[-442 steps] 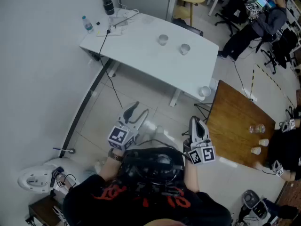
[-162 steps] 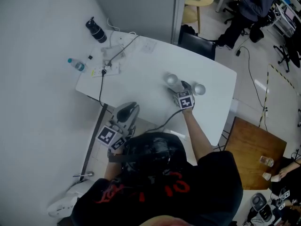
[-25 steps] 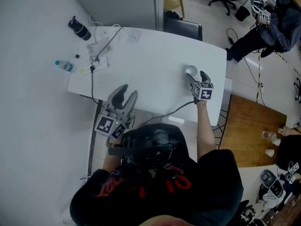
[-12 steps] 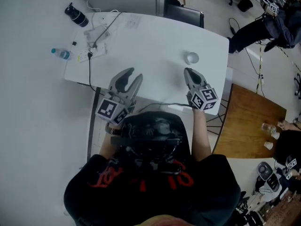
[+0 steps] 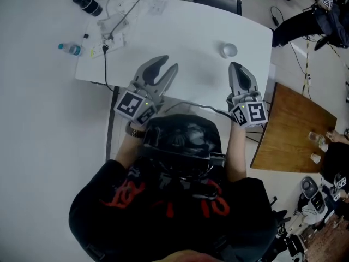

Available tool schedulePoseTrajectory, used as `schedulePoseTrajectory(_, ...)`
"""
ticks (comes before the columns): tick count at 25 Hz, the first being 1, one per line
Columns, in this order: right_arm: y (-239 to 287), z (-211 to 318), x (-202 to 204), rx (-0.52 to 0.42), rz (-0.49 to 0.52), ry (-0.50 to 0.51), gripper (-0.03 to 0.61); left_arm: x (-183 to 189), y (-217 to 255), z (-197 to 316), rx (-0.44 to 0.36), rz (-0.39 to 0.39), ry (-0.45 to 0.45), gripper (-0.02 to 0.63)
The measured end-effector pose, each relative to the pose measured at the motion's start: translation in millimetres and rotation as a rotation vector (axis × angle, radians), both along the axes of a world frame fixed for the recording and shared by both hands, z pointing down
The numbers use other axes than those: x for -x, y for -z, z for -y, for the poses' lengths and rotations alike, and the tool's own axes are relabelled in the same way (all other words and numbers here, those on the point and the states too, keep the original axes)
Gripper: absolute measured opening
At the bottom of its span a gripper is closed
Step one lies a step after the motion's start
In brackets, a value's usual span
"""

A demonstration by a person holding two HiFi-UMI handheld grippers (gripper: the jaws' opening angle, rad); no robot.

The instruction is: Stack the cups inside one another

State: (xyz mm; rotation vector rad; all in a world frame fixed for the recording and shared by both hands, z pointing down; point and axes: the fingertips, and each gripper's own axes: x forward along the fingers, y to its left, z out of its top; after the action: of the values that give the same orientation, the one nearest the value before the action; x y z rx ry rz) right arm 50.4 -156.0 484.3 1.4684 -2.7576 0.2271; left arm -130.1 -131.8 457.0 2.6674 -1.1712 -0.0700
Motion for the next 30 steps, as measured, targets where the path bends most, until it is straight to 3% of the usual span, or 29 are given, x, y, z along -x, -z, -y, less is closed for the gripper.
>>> schedulePoseTrajectory(20, 31, -31, -30, -0.058, -0.002, -0.14, 0.002, -29, -6, 1, 0.021, -0.033, -0.134, 0.146)
schedulePoseTrajectory(30, 35, -44, -39, -0.055, -0.001, -0.143, 0.002, -40, -4, -10, 0.027, -0.043, -0.151, 0.146)
